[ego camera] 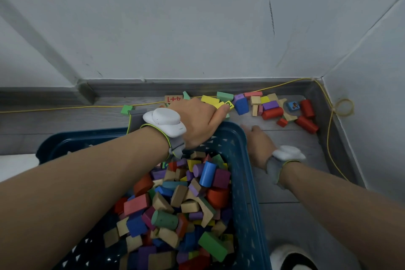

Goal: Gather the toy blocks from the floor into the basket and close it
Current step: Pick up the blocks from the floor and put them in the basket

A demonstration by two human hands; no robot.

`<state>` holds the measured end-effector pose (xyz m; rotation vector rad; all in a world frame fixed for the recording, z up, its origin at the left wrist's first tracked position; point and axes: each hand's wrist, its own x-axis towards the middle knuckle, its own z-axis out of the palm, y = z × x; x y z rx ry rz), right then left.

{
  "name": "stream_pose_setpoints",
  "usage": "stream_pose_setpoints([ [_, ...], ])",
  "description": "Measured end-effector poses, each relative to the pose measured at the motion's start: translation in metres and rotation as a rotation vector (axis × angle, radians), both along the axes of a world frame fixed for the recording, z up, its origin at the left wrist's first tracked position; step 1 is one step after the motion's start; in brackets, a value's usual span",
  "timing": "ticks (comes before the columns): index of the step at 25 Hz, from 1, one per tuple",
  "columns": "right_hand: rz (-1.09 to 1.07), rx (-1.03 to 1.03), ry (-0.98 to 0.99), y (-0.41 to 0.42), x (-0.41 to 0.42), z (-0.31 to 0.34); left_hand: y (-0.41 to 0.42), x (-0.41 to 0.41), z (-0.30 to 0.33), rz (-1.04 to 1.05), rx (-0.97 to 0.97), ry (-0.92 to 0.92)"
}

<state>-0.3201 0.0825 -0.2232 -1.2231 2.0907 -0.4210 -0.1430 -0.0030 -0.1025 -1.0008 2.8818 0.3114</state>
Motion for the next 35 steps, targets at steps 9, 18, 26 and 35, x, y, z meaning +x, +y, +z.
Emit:
stream_pose_setpoints([
  [9, 0.175, -0.224, -0.8, -0.015, 0.005, 0.175, 0.0, -0.01, 0.012, 0.054, 0.141, -0.082],
  [18, -0.049, -0.249, -0.089, -0.039, -0.042, 0.102, 0.003, -0.014, 0.012, 0.033, 0.154, -0.11],
  [26, -0.057, 0.327, 0.543, -0.008, -0.137, -0.016, 0.0, -0.013, 0.005, 0.077, 0.142, -0.04],
  [35, -0.091, 0.389, 0.686, -0.024, -0.146, -0.026, 0.001, -0.012, 0.005, 0.077, 0.182, -0.022],
])
